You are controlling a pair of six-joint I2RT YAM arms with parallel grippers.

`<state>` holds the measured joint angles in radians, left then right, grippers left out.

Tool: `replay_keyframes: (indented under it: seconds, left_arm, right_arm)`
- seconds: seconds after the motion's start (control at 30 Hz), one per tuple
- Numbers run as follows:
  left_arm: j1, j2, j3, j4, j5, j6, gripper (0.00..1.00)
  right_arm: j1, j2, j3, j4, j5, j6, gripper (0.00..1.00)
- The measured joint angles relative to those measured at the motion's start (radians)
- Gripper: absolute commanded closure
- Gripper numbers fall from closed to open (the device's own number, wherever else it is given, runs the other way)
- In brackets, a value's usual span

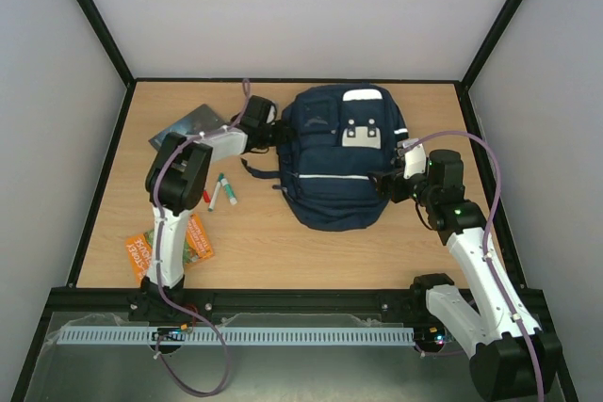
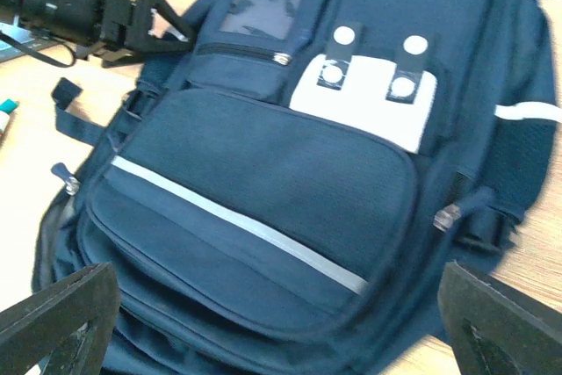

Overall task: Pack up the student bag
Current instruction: Move the student bag to the center of the board, then move the book to the center of the board.

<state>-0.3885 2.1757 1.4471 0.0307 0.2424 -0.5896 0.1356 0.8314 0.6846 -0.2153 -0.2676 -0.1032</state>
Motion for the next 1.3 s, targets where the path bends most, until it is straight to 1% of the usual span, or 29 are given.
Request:
replay_keyframes:
  seconds: [0.13,0.17,0.2,0.3,0.4,0.5,0.7,0.8,0.93,1.03,1.1,1.2,1.3]
  left_arm:
    - [-0.089,0.05,0.102,-0.034,0.0,0.035,0.28]
    - [-0.114,0.058,0.125,-0.047,-0.003,0.048,0.11]
    - [-0.135,0.062,0.142,-0.063,-0.008,0.058,0.02]
    - [-0.181,0.056,0.166,-0.111,-0.029,0.083,0.01]
    - [-0.193,0.003,0.124,-0.151,-0.066,0.096,0.01]
    - [-0.19,-0.139,0.019,-0.21,-0.146,0.087,0.01]
    - [-0.197,-0.598,-0.266,-0.301,-0.349,0.012,0.01]
    - [-0.198,-0.755,-0.36,-0.377,-0.452,-0.043,0.01]
    - [-0.159,-0.888,-0.502,-0.48,-0.565,-0.145,0.01]
    - [-0.115,-0.991,-0.595,-0.579,-0.645,-0.258,0.01]
    - [-0.064,-1.065,-0.638,-0.642,-0.682,-0.336,0.01]
    - [0.051,-1.141,-0.666,-0.714,-0.714,-0.42,0.01]
    - [0.176,-1.159,-0.671,-0.779,-0.731,-0.486,0.01]
  right_arm:
    - [0.0,0.001,0.0,0.0,-0.006,-0.004,0.01]
    - [0.0,0.001,0.0,0.0,-0.007,-0.005,0.01]
    - [0.0,0.001,0.0,-0.001,-0.009,-0.005,0.01]
    - [0.0,0.001,0.0,-0.002,-0.013,-0.006,0.01]
    - [0.0,0.001,0.0,-0.004,-0.015,-0.008,0.01]
    - [0.0,-0.001,0.0,-0.005,-0.021,-0.011,0.01]
    - [0.0,-0.019,0.0,-0.011,-0.041,-0.017,0.01]
    - [0.0,-0.029,0.0,-0.012,-0.051,-0.021,0.01]
    - [0.0,-0.033,0.0,-0.016,-0.065,-0.024,0.01]
    - [0.0,-0.033,0.0,-0.019,-0.07,-0.027,0.0]
    - [0.0,-0.033,0.0,-0.02,-0.073,-0.028,0.01]
    - [0.0,-0.033,0.0,-0.02,-0.078,-0.029,0.0]
    - [0.0,-0.033,0.0,-0.022,-0.083,-0.029,0.01]
